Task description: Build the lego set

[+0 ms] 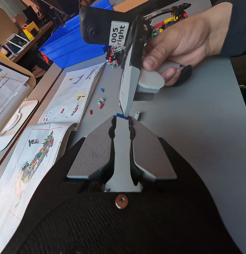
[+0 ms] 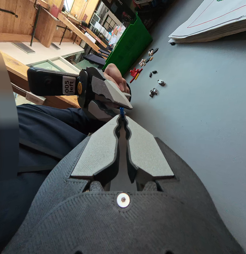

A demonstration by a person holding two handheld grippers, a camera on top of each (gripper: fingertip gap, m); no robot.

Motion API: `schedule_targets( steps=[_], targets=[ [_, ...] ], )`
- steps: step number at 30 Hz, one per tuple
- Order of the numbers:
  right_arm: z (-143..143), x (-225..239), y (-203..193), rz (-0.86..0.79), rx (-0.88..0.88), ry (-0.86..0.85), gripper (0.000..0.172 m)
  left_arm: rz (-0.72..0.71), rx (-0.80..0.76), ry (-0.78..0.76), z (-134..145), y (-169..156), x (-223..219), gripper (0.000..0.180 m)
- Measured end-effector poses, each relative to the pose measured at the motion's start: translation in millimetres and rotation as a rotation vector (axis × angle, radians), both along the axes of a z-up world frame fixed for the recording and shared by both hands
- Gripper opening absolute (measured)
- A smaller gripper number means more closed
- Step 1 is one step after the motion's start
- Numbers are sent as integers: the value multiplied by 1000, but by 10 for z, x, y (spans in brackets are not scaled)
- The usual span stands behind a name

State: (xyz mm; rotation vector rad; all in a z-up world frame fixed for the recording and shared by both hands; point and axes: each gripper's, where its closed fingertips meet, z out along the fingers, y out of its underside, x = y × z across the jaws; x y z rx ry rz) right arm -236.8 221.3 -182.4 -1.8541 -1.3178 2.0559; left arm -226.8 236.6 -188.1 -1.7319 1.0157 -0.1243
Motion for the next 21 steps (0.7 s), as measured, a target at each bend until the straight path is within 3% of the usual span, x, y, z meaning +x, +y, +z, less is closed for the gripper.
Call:
schedule_targets(
  steps=[4,11,21],
  targets=[
    [-44,6,-8,16,3,-29,0,-7,-14,18,-47,-7,10,15],
    [-203,16,-5,22,190,-125,0,-8,-54,82,-202,-8,22,13],
    [-209,9,23,5,161,-119,0,5,-62,108,-246,0,7,7]
  ],
)
